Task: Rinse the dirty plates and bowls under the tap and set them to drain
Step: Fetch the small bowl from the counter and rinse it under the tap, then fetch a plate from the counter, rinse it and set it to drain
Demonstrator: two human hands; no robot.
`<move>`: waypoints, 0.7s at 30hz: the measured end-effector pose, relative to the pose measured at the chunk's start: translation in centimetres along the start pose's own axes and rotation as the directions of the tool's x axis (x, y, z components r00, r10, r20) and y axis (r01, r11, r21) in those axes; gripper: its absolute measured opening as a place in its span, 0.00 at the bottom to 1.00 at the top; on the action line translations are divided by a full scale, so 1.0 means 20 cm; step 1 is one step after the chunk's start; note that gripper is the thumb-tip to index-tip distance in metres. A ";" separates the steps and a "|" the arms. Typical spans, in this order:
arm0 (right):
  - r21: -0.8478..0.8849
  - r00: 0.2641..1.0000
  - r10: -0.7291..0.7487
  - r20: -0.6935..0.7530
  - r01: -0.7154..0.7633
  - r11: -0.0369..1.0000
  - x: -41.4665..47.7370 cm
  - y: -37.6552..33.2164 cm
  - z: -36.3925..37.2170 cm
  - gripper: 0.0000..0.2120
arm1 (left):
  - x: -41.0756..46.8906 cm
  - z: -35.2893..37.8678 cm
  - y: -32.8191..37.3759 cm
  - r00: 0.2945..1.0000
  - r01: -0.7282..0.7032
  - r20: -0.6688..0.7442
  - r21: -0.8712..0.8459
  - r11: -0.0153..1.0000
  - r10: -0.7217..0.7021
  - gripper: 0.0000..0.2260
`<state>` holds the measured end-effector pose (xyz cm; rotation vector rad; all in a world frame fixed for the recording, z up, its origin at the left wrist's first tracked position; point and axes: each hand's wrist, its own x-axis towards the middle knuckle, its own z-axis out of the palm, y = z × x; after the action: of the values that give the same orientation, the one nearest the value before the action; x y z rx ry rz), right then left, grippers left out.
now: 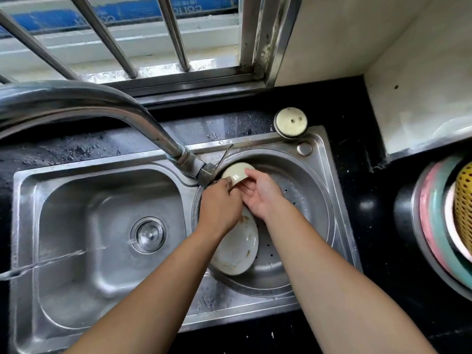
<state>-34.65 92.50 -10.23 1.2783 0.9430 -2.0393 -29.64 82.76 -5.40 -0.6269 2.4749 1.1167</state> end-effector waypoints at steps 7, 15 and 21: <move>-0.019 0.999 -0.026 0.018 0.027 0.999 -0.03 0.02 -0.01 0.20 | -0.05 -0.02 0.01 0.998 -0.039 0.045 0.031 0.999 0.038 0.17; -0.114 0.999 -0.051 0.002 0.051 0.992 -0.30 0.06 -0.24 0.18 | -0.31 -0.11 -0.06 0.985 -0.111 0.141 0.100 0.989 0.097 0.22; -0.028 0.984 -0.122 -0.131 0.119 0.992 -0.62 0.33 -0.54 0.09 | -0.60 -0.14 -0.18 0.914 -0.212 0.376 0.121 0.970 0.153 0.17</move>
<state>-19.11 98.07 -3.96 1.3903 1.1239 -2.0497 -17.92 81.40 -0.04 -0.1235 2.2974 0.9806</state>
